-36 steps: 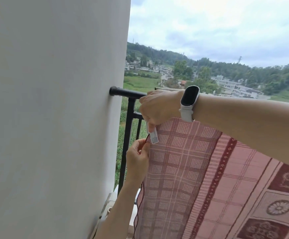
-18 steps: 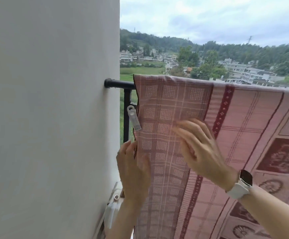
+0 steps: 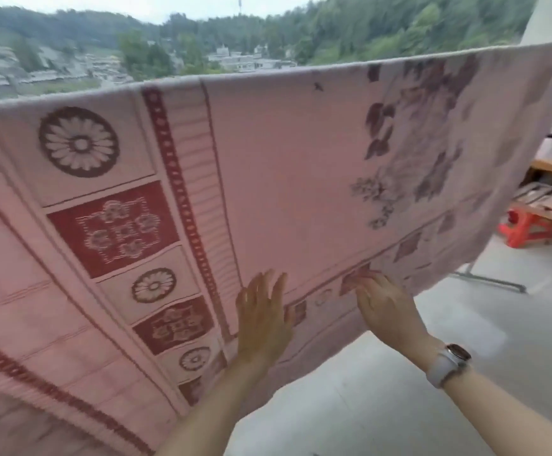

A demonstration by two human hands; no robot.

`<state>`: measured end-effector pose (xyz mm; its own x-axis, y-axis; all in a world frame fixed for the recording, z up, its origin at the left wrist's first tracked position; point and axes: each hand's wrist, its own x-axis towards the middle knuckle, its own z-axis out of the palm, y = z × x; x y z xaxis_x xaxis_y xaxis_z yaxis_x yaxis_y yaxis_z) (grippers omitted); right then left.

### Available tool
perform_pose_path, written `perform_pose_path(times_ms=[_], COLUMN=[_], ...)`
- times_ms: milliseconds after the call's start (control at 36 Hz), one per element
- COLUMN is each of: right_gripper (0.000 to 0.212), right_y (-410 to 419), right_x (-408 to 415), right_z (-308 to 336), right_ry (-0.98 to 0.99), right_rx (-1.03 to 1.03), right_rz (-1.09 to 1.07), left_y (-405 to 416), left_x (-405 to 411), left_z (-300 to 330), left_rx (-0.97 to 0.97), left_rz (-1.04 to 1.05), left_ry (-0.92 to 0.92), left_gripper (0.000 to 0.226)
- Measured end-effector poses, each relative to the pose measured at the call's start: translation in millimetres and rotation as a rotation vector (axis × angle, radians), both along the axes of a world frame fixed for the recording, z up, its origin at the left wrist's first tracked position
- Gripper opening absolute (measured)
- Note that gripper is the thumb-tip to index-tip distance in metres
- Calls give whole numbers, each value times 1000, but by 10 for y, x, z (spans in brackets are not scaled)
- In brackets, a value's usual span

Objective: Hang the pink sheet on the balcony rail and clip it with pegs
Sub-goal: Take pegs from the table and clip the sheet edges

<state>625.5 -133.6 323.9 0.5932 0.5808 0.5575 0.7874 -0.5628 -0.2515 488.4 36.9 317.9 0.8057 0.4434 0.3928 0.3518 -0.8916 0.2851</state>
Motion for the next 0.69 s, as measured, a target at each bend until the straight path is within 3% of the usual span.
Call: perform_pose_path(times_ms=[139,250,333,500,611,694], right_gripper=[23,41,27,32,40,34], right_y=[-1286,-2116,-2594,-3372,-3793,-4079], right_x=[731,1126,1430,2244,3175,4001], right_z=[-104,-162,-271,-537,-540,-440], right_ry=[142,244,333,388,375,394], right_rx=[-60,29,14,30,37,39], right_rz=[-270,-451,-571,-721,-782,-805], left_y=[-931,-1575,-1964,-2746,-3248,-3513], left_x=[1251,2041,2603,3830,4820,5732], left_z=[-70,-34,-83,-359,-466,-409], left_rx=[-41,3,40,-46,-66,-89], left_rz=[-237,-435,-529,-666,-740,-801], left_ry=[187,177,171,184,182,152], left_gripper=[54,42,40,49,51,48])
